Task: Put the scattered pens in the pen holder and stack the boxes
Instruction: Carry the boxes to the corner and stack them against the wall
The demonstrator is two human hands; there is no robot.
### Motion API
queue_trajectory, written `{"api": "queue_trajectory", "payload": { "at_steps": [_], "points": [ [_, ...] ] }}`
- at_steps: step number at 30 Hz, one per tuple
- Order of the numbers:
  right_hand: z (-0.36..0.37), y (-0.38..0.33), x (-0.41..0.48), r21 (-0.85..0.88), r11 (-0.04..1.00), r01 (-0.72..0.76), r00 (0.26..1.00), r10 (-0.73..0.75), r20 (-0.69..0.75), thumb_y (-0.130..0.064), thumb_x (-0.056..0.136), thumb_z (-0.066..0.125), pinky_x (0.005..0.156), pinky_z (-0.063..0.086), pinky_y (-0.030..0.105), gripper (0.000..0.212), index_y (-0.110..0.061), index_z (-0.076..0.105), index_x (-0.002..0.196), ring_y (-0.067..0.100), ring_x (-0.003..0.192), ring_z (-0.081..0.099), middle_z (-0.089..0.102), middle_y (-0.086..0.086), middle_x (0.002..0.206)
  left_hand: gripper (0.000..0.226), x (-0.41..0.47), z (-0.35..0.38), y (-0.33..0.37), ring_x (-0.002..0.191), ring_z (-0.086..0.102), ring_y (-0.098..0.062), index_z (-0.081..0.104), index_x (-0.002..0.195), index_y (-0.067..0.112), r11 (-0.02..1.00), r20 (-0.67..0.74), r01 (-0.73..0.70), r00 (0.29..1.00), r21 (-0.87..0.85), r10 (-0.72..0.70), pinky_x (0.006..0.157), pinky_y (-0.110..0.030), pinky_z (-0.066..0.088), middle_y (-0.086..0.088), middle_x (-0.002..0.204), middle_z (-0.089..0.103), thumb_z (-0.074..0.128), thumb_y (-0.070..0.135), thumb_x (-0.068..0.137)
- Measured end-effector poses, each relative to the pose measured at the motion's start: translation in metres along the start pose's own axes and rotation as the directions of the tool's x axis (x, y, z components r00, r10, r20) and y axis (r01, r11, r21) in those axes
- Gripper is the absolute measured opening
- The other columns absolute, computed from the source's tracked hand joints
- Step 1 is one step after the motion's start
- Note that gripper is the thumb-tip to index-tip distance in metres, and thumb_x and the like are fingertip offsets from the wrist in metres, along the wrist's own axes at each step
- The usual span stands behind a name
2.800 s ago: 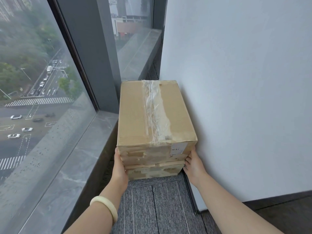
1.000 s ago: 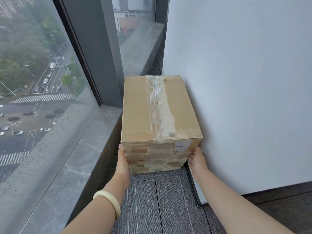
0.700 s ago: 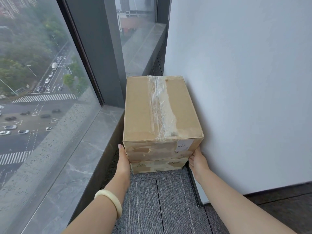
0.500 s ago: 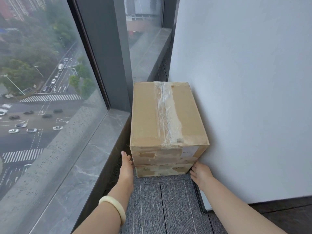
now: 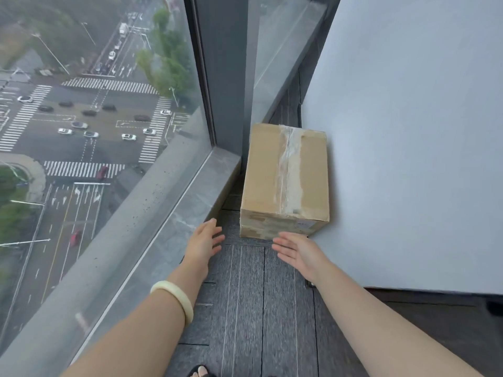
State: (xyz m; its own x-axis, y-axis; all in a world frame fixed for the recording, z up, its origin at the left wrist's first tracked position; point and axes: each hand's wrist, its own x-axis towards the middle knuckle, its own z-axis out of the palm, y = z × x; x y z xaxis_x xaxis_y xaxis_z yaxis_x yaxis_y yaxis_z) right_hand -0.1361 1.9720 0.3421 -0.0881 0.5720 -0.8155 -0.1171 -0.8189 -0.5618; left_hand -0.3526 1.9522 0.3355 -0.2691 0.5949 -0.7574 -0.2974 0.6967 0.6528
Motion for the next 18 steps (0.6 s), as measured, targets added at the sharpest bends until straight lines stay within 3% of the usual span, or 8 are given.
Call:
{"api": "queue_trajectory", "payload": {
  "at_steps": [6,14,18],
  "points": [
    [0.039,-0.047,-0.132,-0.078,0.997,0.018,1.0,-0.018,0.011,-0.014,0.095,0.049,0.099,0.048,0.038,0.029,-0.003,0.054,0.122,0.027,0.105,0.062,0.062,0.017,0.119,0.035,-0.137,-0.037,0.048,0.093,0.063,-0.022,0.054,0.124,0.013,0.998,-0.035,0.028,0.999,-0.058,-0.03,0.068,-0.026,0.048,-0.007,0.111,0.063,0.053,0.03,0.093],
    [0.063,-0.108,-0.329,-0.289,0.953,0.089,0.98,-0.031,0.198,-0.019,0.093,0.054,0.092,0.052,0.035,0.012,-0.013,0.06,0.102,0.027,0.103,0.065,0.067,0.014,0.108,0.019,-0.356,-0.069,0.1,0.082,0.063,-0.019,0.055,0.108,0.015,0.988,-0.068,0.018,0.997,-0.154,-0.029,0.067,-0.026,0.047,-0.006,0.098,0.064,0.05,0.027,0.095],
    [0.064,-0.127,-0.383,-0.392,0.898,0.202,0.949,-0.08,0.305,-0.019,0.093,0.054,0.081,0.054,0.029,0.011,-0.013,0.06,0.099,0.022,0.09,0.066,0.067,0.01,0.1,0.022,-0.432,-0.078,0.105,0.075,0.061,-0.018,0.054,0.114,0.013,0.969,-0.199,-0.094,0.979,-0.228,0.049,0.064,-0.027,0.046,-0.008,0.099,0.062,0.049,0.023,0.095]
  ]
}}
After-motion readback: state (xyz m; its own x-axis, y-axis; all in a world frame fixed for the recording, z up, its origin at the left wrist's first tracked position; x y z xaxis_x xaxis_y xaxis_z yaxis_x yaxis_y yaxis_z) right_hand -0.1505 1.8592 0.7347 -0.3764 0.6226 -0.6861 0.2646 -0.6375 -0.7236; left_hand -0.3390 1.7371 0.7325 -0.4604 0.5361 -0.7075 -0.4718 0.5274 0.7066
